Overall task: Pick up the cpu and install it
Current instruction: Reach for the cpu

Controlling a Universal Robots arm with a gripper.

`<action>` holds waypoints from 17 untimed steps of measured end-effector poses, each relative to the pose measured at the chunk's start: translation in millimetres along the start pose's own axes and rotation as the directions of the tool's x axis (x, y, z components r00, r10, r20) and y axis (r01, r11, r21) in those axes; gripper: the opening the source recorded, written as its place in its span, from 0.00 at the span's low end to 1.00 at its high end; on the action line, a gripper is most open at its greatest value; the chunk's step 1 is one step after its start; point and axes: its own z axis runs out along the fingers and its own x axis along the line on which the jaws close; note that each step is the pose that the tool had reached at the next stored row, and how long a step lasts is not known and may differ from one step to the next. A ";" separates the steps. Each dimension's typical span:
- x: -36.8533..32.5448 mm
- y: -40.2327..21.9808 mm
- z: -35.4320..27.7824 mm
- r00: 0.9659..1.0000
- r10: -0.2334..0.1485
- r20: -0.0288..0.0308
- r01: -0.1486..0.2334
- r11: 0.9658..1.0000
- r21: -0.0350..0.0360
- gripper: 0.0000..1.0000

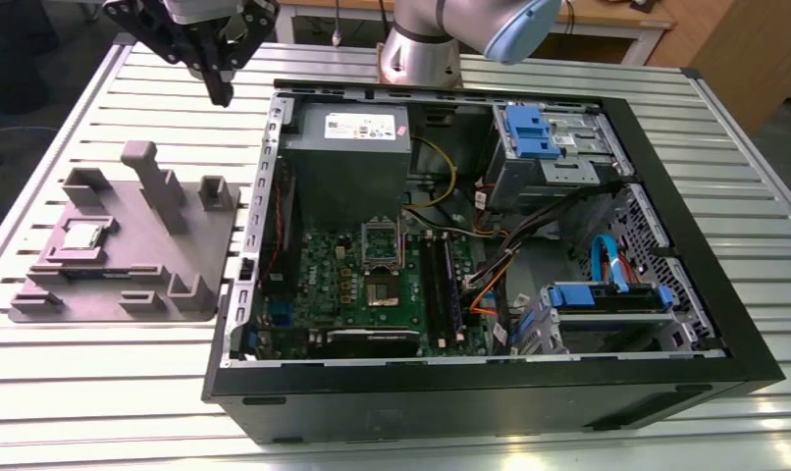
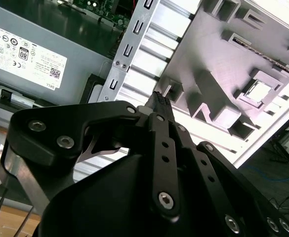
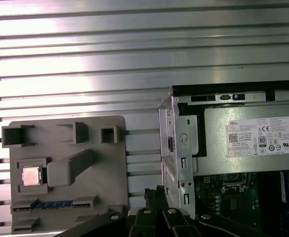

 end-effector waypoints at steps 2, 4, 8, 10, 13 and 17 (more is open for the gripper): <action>0.4 0.0 0.0 1.000 0.000 0.000 0.000 1.000 0.000 0.10; 0.9 -0.1 0.0 1.000 0.000 0.000 0.000 1.000 0.000 0.10; 1.9 -0.1 -0.1 1.000 0.000 0.000 0.000 1.000 0.000 0.10; 2.2 -0.2 -0.1 1.000 0.000 0.000 0.000 1.000 0.000 0.10; 2.8 -0.2 -0.1 1.000 0.000 0.000 0.000 1.000 0.000 0.10; 3.6 -0.3 -0.1 1.000 0.000 0.000 0.000 1.000 0.000 0.10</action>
